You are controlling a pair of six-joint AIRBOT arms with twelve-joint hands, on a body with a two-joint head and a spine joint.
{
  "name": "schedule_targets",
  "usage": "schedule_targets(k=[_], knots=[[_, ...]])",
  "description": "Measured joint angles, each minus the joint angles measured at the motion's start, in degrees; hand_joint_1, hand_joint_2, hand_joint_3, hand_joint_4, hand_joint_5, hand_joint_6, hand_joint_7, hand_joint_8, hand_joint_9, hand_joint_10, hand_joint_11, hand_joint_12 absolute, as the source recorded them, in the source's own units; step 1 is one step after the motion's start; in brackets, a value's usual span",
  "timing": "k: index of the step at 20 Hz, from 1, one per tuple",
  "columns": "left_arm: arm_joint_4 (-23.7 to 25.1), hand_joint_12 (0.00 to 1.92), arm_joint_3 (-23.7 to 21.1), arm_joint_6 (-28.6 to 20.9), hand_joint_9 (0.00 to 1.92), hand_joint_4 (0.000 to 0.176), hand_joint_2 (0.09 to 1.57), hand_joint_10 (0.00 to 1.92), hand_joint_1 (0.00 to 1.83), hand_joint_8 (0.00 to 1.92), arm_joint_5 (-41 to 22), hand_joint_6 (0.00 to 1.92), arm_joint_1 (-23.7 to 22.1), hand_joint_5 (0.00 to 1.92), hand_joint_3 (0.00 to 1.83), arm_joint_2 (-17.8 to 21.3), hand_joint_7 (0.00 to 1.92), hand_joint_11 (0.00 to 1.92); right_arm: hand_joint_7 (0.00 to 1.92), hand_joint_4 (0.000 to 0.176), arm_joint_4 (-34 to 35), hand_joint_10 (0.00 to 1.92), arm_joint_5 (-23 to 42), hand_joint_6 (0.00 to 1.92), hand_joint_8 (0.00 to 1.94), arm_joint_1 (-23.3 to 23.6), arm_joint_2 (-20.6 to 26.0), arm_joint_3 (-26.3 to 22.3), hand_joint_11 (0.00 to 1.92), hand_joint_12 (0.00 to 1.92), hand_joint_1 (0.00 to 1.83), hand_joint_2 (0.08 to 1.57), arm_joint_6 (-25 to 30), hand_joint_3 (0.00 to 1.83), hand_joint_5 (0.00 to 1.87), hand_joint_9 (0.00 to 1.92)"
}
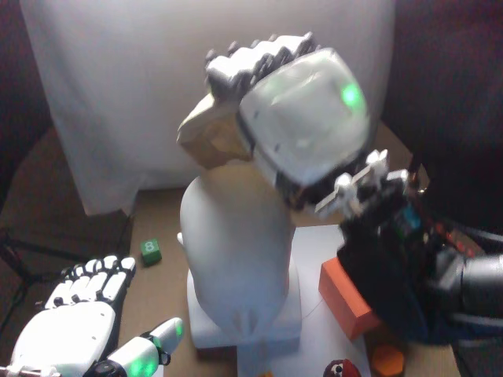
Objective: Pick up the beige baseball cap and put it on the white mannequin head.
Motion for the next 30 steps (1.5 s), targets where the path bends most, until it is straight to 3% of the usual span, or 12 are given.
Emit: schedule_targets(k=[6,15,23,30], knots=[[1.38,0.09,1.33,-1.03,0.0,0.0,1.14,0.0,0.0,0.0,-0.35,0.0,-0.26,0.02,0.0,0.04,0.0,0.0,0.95,0.0,-6.6,1.29,-0.35,1.0,0.98,-4.22,1.03,-4.39,0.96,1.35,1.38,1.13,-2.12,0.0,0.83,0.97],[2.75,0.05,1.38,-3.69,0.0,0.0,1.14,0.0,0.0,0.0,0.02,0.0,0.7,0.04,0.0,0.39,0.0,0.0,0.95,0.0,-7.32,1.28,-6.43,1.01,0.98,-10.95,1.88,-7.63,0.96,1.34,1.38,1.13,-3.82,0.0,0.82,0.98],[3.04,0.07,1.4,-3.65,0.0,0.0,1.14,0.0,0.0,0.0,-0.26,0.01,1.01,0.06,0.0,0.39,0.0,0.01,0.95,0.0,-11.04,1.29,-8.24,1.01,0.99,-13.31,2.19,-10.14,0.97,1.34,1.38,1.13,-5.84,0.0,0.81,0.97],[3.93,0.07,1.4,-3.67,0.0,0.0,1.15,0.0,0.0,0.0,-0.33,0.0,1.05,0.07,0.0,0.42,0.0,0.0,0.94,0.0,-6.73,1.28,-13.31,1.01,1.0,-13.55,0.92,-11.21,0.97,1.34,1.38,1.13,-9.49,0.0,0.81,0.98]])
